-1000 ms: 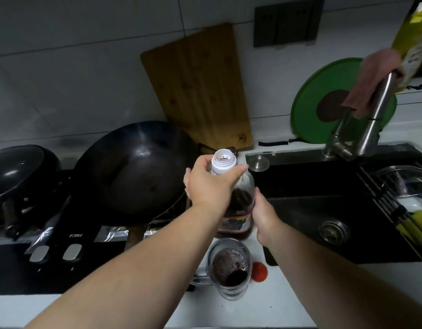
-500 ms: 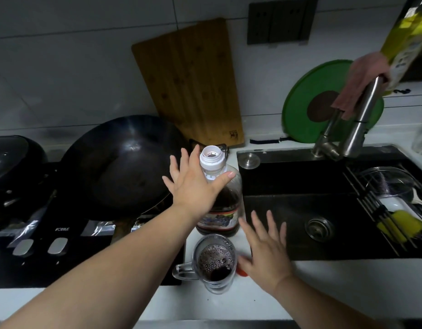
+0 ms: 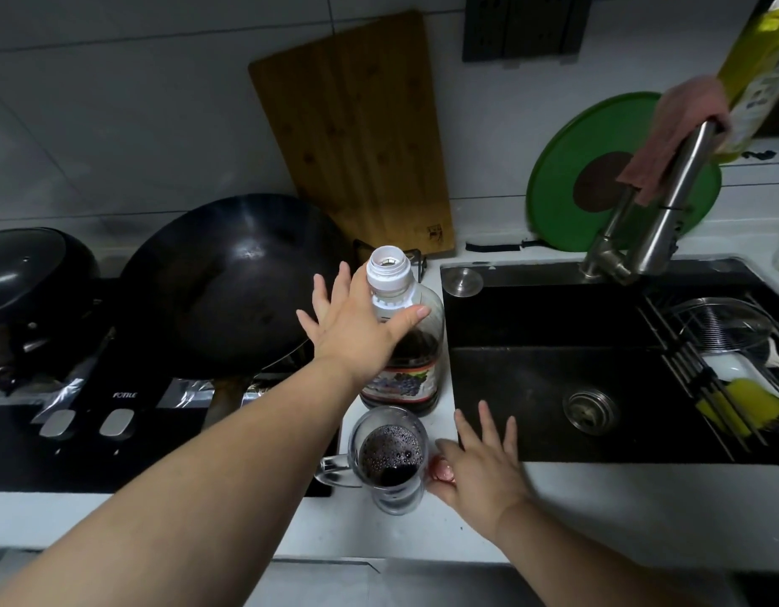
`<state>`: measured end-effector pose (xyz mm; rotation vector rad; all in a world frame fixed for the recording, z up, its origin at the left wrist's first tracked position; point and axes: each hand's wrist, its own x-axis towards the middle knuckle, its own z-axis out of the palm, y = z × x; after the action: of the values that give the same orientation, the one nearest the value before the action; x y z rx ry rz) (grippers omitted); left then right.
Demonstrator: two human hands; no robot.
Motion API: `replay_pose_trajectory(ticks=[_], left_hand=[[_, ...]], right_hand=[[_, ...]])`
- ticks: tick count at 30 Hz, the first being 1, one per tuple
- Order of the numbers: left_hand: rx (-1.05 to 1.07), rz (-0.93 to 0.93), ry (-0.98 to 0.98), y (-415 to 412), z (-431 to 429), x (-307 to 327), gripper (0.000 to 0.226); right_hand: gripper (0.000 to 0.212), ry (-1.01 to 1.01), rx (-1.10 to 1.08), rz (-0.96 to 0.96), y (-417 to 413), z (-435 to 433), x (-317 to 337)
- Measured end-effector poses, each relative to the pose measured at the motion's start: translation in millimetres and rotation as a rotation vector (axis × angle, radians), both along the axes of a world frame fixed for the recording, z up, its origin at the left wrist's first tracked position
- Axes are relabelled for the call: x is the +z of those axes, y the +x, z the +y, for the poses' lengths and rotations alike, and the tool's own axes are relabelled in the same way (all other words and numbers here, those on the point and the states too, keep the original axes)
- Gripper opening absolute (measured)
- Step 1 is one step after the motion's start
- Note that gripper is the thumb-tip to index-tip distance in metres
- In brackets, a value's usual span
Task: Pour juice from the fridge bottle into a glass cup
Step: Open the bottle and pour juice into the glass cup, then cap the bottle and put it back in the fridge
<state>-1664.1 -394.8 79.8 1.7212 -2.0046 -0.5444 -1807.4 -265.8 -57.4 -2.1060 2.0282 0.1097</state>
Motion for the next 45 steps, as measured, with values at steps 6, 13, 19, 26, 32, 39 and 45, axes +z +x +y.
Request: replay_pose_trajectory(ticks=[6,13,19,26,32,39,45], left_hand=[[-0.008,0.012,0.025,2,0,0,0.092],[-0.005,0.033,0.062,1,2,4,0.091],[0.002,0.046,0.067,3,1,8,0.095],[0.015,0.078,0.014,3,-3,-4,0.093],[0.038,0.079,-0.048,-1,-2,-7,0.091],[0.028,0.077,-0.041,-1,-1,-7,0.089],[0.027,0.061,-0.014,-1,1,-7,0.091]], right_hand=[[0.040,0.015,0.001,0.005,-1,3,6],[0.032,-0.125,-0.070,-0.255,-21,-13,21],[0.033,-0.290,-0.475,-0.479,-48,-10,20],[0.043,-0.071,-0.554,-0.234,-90,37,7],[0.055,-0.055,-0.479,-0.210,-92,60,2],[0.065,0.129,-0.215,-0.004,-92,60,6],[0.054,0.188,-0.210,0.065,-89,60,8]])
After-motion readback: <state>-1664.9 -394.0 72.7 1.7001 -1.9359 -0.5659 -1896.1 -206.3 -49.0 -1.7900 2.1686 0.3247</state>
